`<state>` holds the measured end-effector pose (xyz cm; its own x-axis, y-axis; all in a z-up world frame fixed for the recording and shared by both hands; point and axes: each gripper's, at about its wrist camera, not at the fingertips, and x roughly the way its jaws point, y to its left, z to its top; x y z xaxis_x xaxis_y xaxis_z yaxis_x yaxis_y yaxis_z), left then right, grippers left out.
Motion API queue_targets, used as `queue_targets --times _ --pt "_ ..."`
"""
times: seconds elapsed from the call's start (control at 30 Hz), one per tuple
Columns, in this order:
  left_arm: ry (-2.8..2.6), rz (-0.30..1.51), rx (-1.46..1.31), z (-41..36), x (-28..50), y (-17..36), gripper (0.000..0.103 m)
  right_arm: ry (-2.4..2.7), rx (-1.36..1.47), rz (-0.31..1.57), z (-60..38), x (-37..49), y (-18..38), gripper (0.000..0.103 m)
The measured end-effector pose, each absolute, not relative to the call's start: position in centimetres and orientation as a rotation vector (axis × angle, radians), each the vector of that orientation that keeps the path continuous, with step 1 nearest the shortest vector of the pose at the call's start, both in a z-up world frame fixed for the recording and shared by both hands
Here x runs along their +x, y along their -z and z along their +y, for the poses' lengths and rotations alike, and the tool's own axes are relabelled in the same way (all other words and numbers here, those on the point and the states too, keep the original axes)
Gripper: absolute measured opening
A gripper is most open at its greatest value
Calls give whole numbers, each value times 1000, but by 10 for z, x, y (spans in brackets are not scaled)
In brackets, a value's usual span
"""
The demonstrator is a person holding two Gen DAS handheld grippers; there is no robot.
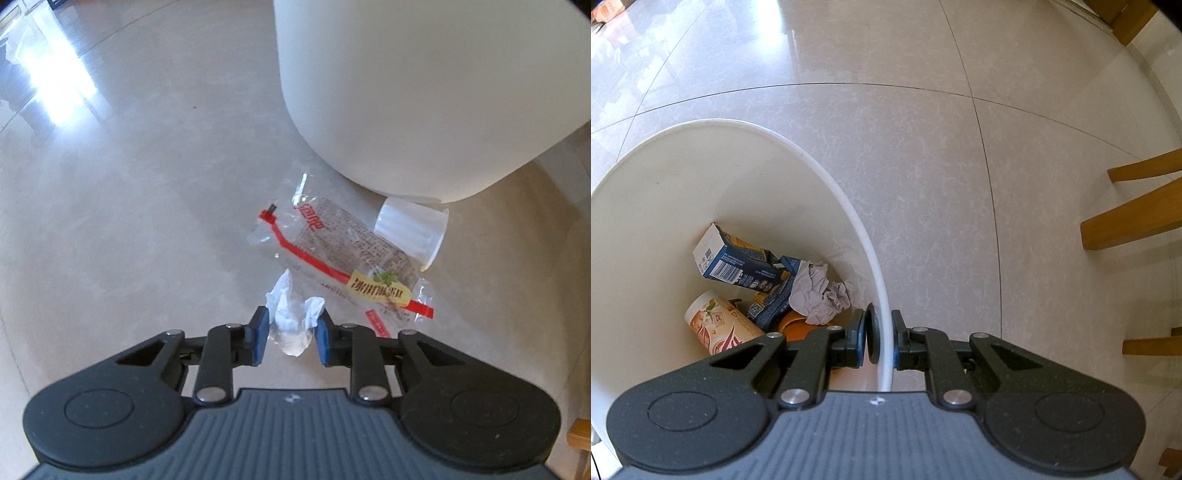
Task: Collect trash
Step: 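Carry the tissue over the bucket and release it inside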
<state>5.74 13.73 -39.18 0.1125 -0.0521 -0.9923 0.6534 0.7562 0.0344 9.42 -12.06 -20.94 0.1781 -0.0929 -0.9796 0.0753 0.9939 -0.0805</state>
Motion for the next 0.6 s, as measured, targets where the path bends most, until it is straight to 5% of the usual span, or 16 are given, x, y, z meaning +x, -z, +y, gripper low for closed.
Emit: queue_targets --times 0.3,0.6 --pt "524 1374 537 147 67 347 22 117 -16 1388 -120 94 210 16" --pt "580 1341 569 128 72 243 21 113 -7 1393 -123 96 209 16"
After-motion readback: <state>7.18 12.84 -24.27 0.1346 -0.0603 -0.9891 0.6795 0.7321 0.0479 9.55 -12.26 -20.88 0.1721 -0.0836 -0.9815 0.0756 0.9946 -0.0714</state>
